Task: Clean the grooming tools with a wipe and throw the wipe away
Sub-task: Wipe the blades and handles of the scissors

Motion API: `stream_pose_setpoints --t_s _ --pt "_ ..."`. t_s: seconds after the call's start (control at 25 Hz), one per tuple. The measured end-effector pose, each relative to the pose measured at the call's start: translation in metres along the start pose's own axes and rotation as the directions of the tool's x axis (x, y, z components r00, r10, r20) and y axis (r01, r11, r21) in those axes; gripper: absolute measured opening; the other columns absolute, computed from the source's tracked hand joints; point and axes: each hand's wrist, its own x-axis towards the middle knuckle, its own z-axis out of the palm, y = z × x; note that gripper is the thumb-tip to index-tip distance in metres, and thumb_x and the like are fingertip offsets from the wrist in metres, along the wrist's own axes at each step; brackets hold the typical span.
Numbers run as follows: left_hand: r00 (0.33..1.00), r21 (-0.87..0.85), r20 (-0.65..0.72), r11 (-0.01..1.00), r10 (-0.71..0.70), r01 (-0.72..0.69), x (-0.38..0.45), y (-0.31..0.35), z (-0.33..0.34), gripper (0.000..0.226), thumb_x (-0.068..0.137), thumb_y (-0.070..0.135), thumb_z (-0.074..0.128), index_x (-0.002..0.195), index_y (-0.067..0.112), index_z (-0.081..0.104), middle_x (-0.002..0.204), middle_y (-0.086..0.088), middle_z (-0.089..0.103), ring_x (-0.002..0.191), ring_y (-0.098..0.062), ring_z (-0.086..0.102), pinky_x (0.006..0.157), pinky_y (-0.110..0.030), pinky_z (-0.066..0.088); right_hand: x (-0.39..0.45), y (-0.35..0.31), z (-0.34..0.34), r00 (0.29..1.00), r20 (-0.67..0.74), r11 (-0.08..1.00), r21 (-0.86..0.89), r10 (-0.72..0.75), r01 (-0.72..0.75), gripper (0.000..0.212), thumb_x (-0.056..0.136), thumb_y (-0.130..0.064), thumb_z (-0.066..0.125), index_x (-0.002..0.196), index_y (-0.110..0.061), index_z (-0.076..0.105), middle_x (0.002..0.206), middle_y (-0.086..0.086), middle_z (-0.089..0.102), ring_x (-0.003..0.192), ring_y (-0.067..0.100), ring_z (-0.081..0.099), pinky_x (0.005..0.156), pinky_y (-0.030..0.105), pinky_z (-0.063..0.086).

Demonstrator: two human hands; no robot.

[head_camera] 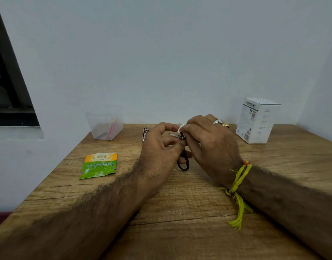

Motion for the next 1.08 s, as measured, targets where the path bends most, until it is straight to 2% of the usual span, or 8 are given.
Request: stream_pose_setpoints --t_s 0.2,0.76,1.08 --pt "1.0 0.024 0.026 1.0 -0.003 0.002 -0.0011 -0.0006 0.0005 0.028 0.093 -0.003 0.066 0.115 0.012 0.058 0.084 -0.013 0.077 0.072 -0.03 0.077 0.061 -0.037 0.062 -0.002 0.0031 0.0015 0.999 -0.04 0.999 0.034 0.034 -0.033 0.01 0.094 -0.011 0.063 0.095 -0.006 0.072 0.093 0.008 0.068 0.08 0.029 0.06 0.067 0.047 0.05" --pt "0.999 0.078 0.046 0.997 0.002 -0.006 -0.0036 0.0047 0.0024 0.025 0.092 -0.005 0.066 0.111 0.01 0.06 0.079 -0.009 0.077 0.068 -0.026 0.077 0.057 -0.028 0.06 0.0014 0.0028 0.0007 0.996 -0.055 0.997 0.033 0.074 -0.072 0.013 0.096 -0.013 0.059 0.096 -0.008 0.071 0.094 0.007 0.067 0.08 0.028 0.06 0.067 0.048 0.049" --pt "0.998 0.058 0.054 0.998 -0.029 0.026 -0.0038 0.0059 0.0023 0.026 0.092 -0.004 0.066 0.112 0.011 0.06 0.083 -0.008 0.078 0.07 -0.026 0.077 0.06 -0.033 0.063 0.0017 0.0038 0.0003 0.996 -0.038 0.995 0.062 0.081 -0.079 0.012 0.094 -0.011 0.061 0.097 -0.006 0.071 0.094 0.009 0.068 0.081 0.029 0.061 0.068 0.048 0.051"
